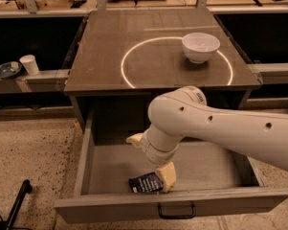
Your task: Pick rxbar blueberry from top drawer and place on counter
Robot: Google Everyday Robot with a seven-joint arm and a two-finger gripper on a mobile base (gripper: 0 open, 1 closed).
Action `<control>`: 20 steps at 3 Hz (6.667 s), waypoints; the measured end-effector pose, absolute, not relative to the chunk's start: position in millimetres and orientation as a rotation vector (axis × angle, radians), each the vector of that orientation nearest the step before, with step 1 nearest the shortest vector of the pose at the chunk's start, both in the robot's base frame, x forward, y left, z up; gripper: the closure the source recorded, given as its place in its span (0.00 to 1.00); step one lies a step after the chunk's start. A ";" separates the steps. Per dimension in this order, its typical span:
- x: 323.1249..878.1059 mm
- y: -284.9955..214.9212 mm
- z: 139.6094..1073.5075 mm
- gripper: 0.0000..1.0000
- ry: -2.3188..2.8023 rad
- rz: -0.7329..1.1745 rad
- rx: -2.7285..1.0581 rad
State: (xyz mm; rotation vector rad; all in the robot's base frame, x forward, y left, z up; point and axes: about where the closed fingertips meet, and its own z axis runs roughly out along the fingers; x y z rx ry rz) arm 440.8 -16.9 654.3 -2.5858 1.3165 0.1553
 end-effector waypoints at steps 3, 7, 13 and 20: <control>440.6 -7.2 619.0 0.26 1.240 0.179 -2.606; 440.9 -7.5 603.4 0.35 1.250 0.199 -2.623; 464.9 4.9 623.4 0.86 1.243 0.116 -2.581; 427.2 -15.0 589.1 0.38 1.284 0.127 -2.721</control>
Offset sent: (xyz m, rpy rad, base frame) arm 0.0002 0.0144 -0.0501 0.0229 0.0027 0.0727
